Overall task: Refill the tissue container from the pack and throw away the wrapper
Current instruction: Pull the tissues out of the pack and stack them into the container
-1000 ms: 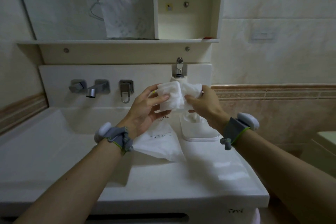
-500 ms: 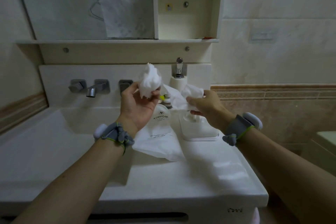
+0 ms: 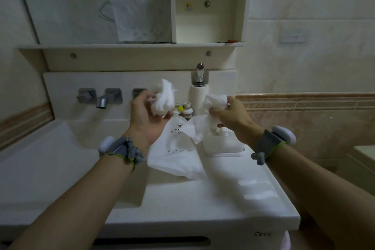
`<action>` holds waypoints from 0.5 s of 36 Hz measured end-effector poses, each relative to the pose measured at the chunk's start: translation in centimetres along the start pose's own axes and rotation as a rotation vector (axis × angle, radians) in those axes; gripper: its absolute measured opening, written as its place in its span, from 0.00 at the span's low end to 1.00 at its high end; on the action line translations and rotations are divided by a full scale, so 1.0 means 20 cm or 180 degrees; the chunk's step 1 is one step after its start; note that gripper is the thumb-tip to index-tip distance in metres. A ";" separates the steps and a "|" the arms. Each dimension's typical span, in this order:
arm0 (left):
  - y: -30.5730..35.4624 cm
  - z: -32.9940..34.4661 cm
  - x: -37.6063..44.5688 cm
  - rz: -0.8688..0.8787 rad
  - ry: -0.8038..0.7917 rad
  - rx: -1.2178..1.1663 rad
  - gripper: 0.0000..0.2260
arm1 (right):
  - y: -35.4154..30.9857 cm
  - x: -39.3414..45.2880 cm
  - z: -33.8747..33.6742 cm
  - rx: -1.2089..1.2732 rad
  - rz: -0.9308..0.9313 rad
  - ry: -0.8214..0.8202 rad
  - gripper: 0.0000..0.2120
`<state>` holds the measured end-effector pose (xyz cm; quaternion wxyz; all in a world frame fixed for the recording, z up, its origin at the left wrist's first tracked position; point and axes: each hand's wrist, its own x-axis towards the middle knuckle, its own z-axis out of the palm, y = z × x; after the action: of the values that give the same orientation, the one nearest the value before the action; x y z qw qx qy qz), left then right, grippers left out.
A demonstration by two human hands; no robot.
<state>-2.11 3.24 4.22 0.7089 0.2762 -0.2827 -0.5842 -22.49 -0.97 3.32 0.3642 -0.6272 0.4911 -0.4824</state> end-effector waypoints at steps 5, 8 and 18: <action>-0.05 0.06 -0.02 -0.0313 -0.0539 0.1299 0.06 | -0.02 -0.01 0.00 0.0382 0.0038 -0.0175 0.16; -0.08 0.06 -0.02 -0.0413 -0.0630 0.1760 0.10 | -0.04 -0.01 -0.01 0.0369 -0.0100 -0.0192 0.18; -0.07 0.05 -0.04 -0.0619 -0.0925 0.1795 0.14 | -0.05 -0.03 -0.03 0.0149 -0.0291 -0.0290 0.20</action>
<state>-3.86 3.68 3.77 0.4977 0.4010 -0.5038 -0.5811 -22.94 -0.15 4.21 0.3783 -0.6616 0.4335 -0.4809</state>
